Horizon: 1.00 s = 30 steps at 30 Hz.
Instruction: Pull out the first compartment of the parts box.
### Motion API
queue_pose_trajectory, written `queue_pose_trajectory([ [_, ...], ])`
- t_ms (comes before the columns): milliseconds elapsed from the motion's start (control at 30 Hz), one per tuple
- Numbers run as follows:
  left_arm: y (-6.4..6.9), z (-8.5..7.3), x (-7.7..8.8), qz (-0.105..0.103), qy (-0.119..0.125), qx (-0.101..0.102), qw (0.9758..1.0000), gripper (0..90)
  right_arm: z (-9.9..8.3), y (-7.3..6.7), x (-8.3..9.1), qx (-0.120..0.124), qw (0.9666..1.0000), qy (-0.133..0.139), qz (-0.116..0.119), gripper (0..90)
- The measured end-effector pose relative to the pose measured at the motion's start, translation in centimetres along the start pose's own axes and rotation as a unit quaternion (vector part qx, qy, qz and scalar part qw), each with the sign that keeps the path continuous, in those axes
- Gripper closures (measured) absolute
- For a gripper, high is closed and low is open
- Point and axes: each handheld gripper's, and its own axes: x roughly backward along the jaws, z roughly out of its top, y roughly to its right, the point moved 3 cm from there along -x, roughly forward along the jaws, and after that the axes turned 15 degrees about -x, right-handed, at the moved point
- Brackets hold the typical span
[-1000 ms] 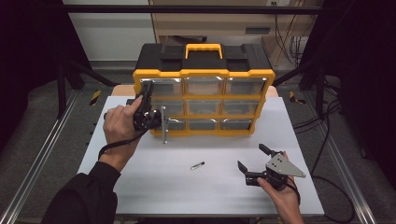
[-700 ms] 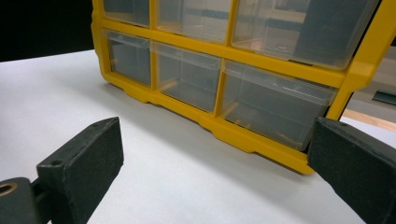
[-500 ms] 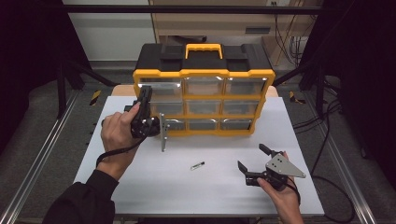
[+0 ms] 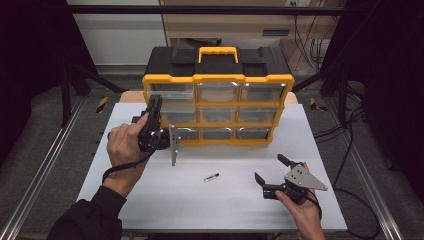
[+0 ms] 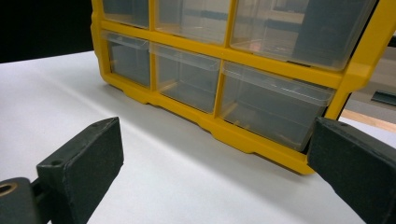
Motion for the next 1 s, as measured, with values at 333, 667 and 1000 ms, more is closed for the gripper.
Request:
queue_pose_trajectory([
  [333,-0.1,0.0,0.7,0.0,0.0,-0.003,1.0,80.7,0.0,0.0,0.0,-0.001,1.0,0.0,0.0,3.8],
  [667,-0.1,0.1,1.1,0.002,0.001,0.004,1.0,80.5,0.0,0.0,0.0,-0.001,1.0,0.0,0.0,3.8],
  [1000,-0.3,0.2,1.6,0.001,0.002,0.007,1.0,80.2,0.0,0.0,0.0,0.001,1.0,-0.001,0.0,4.2],
])
